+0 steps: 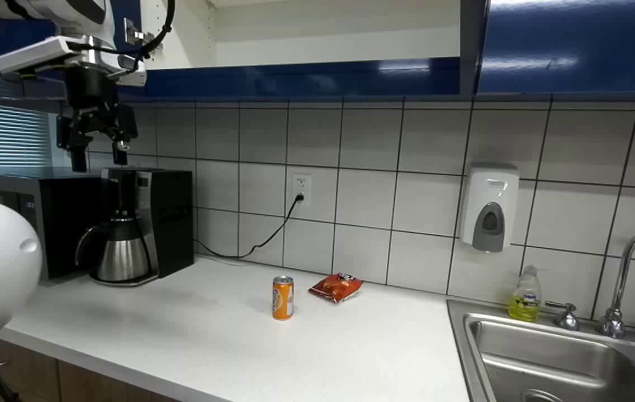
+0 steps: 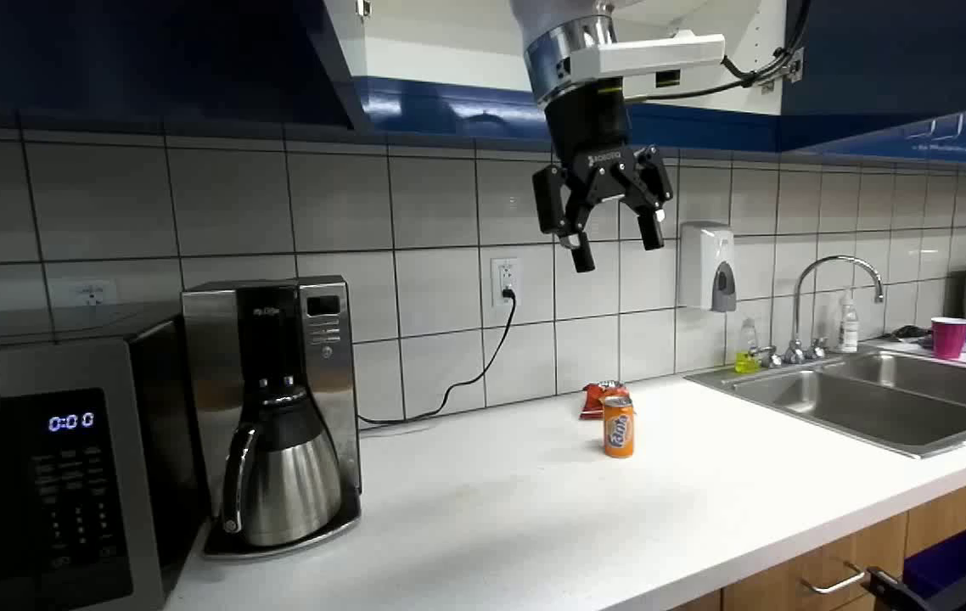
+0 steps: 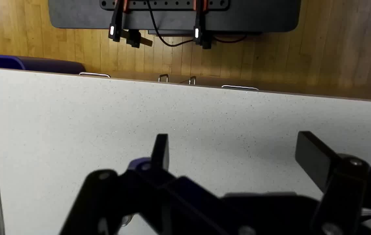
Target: Put the orange can in the open upper cabinet.
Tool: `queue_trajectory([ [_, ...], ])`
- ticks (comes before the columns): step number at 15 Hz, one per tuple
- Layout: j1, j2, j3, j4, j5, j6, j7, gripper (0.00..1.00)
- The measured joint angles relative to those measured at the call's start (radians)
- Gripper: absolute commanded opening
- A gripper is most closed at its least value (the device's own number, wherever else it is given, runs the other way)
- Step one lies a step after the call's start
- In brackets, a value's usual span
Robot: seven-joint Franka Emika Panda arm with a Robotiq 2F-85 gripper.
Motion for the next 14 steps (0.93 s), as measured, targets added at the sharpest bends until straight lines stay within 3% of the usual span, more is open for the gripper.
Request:
queue_trajectory([
  [14, -0.002, 0.027, -0.029, -0.023, -0.017, 0.036, 0.000, 1.00],
])
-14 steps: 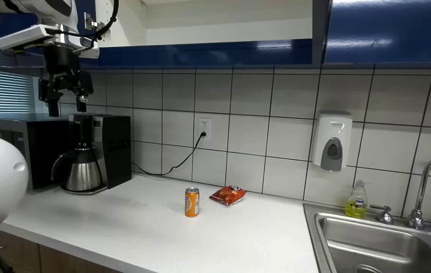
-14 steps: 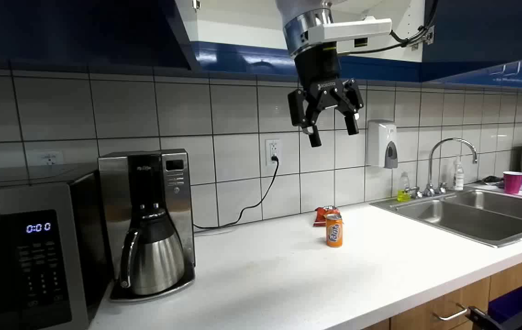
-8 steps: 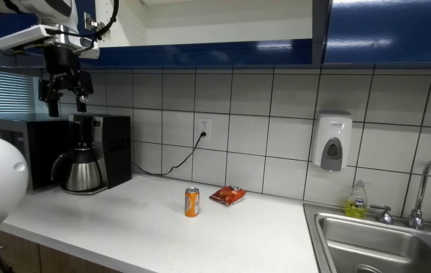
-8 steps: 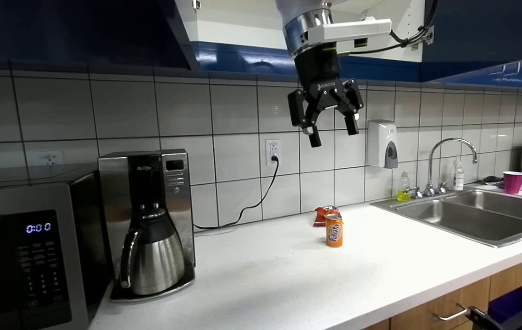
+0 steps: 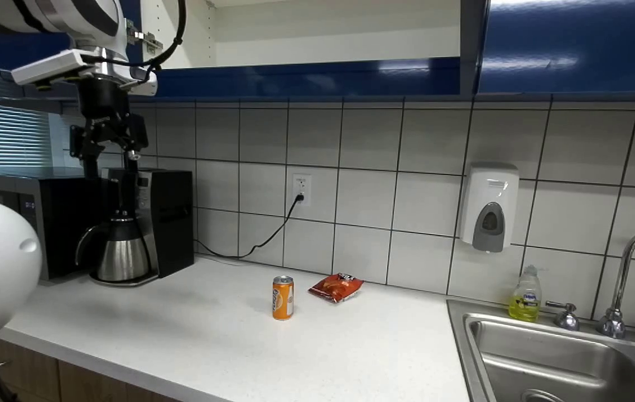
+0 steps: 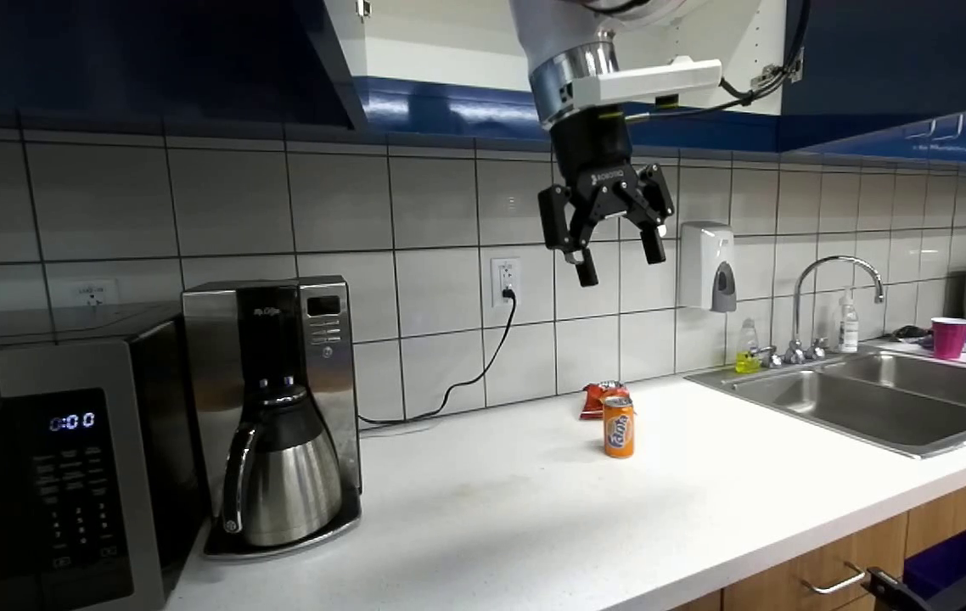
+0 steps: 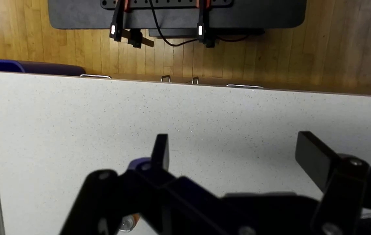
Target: Put the orange can in the open upper cabinet.
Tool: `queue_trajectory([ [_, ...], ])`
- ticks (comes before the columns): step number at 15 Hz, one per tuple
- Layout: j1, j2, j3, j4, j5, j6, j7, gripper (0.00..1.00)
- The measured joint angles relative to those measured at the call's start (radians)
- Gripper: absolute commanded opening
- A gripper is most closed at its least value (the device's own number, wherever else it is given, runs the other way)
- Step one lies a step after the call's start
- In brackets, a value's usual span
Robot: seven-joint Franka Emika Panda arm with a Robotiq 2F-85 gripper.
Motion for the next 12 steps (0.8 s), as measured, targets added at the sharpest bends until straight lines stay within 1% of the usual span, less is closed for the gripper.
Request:
queue_trajectory([
  [3, -0.024, 0.049, -0.055, -0.041, -0.032, 0.090, -0.010, 1.00],
  [6, -0.069, 0.128, -0.120, -0.073, -0.080, 0.194, -0.036, 1.00],
  [12, -0.132, 0.275, -0.223, -0.074, -0.144, 0.328, -0.070, 1.00],
])
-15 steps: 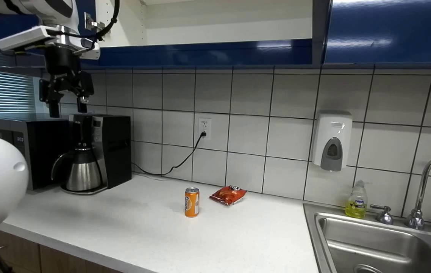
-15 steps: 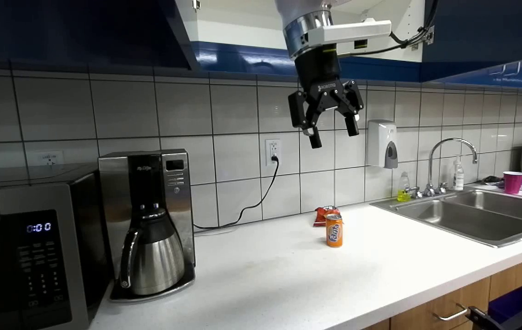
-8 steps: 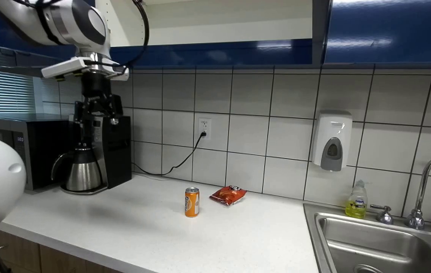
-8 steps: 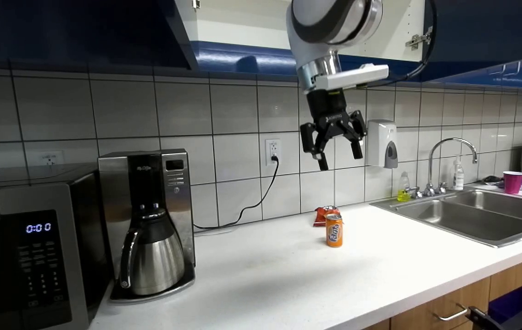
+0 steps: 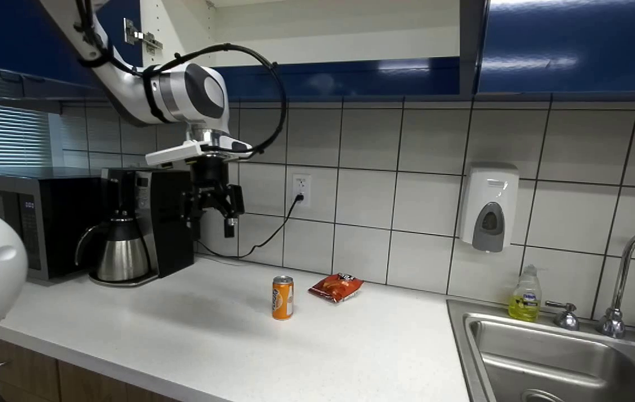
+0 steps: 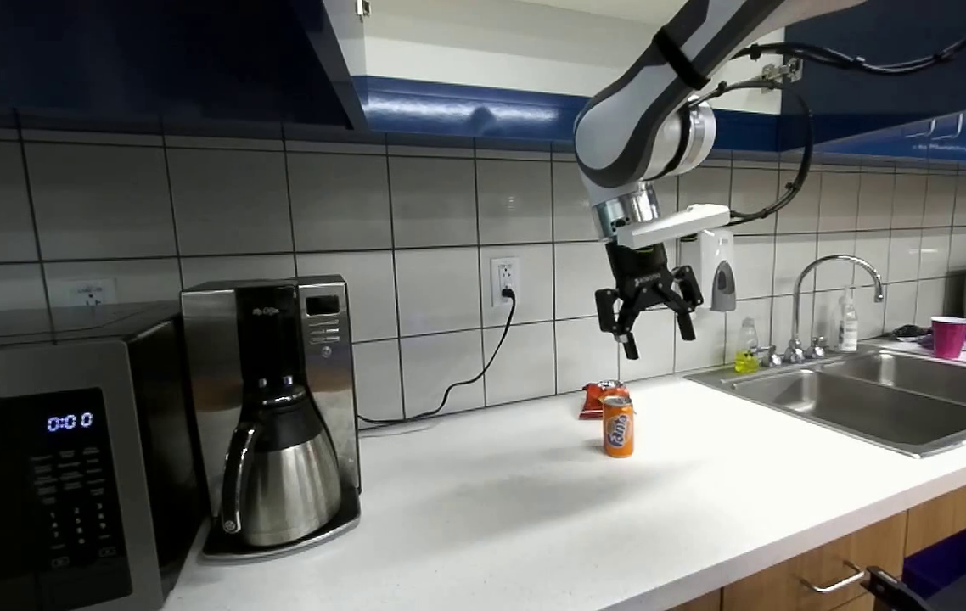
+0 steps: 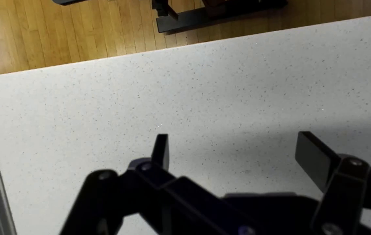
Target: Put the orange can in the open upper cabinet.
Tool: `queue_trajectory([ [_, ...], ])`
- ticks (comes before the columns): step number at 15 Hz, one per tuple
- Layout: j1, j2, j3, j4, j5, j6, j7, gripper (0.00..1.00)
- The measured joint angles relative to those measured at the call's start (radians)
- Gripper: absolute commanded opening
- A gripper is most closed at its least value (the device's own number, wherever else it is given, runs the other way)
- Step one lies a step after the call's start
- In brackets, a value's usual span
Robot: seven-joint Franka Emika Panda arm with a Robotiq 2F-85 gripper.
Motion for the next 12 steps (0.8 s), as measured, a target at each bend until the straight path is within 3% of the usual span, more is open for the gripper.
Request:
queue_trajectory([
  [7, -0.034, 0.069, -0.068, 0.002, -0.035, 0.079, -0.014, 1.00],
  [12, -0.047, 0.174, -0.102, -0.003, -0.042, 0.204, -0.039, 1.00],
])
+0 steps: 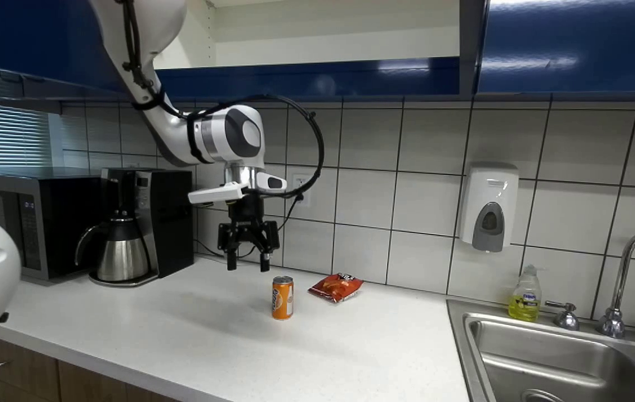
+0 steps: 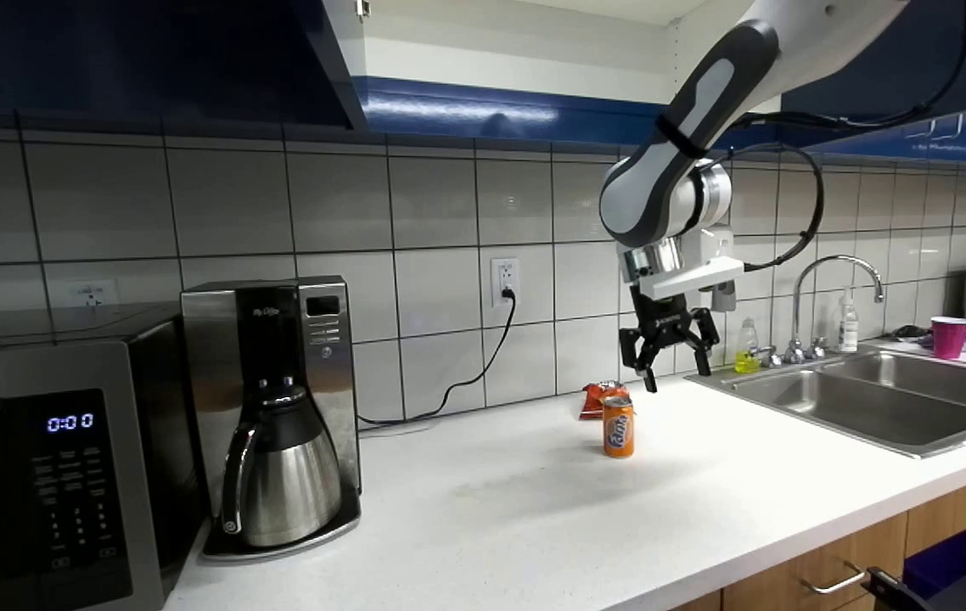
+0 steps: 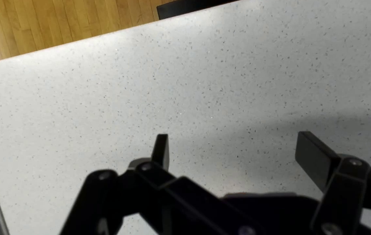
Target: Put the orange can in the open upper cabinet.
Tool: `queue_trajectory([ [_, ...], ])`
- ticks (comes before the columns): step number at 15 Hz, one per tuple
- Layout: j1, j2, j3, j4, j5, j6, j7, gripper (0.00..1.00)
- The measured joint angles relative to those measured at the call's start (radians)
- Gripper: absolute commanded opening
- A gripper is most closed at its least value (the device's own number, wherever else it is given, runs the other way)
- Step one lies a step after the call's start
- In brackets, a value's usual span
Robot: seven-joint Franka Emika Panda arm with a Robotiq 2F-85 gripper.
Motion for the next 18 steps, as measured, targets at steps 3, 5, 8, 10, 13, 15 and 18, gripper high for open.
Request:
queue_trajectory([
  [3, 0.000, 0.088, -0.006, -0.002, -0.001, 0.085, -0.015, 1.00],
  [5, 0.000, 0.143, -0.006, -0.001, -0.006, 0.139, -0.019, 1.00],
  [8, 0.000, 0.213, -0.007, 0.001, -0.017, 0.215, -0.020, 1.00],
  [10, 0.002, 0.251, -0.011, 0.005, -0.024, 0.263, -0.020, 1.00],
  [13, 0.009, 0.295, -0.028, 0.013, -0.054, 0.332, -0.019, 1.00],
  [15, 0.014, 0.316, -0.042, 0.018, -0.069, 0.377, -0.019, 1.00],
  [18, 0.019, 0.344, -0.054, 0.025, -0.072, 0.450, -0.019, 1.00],
])
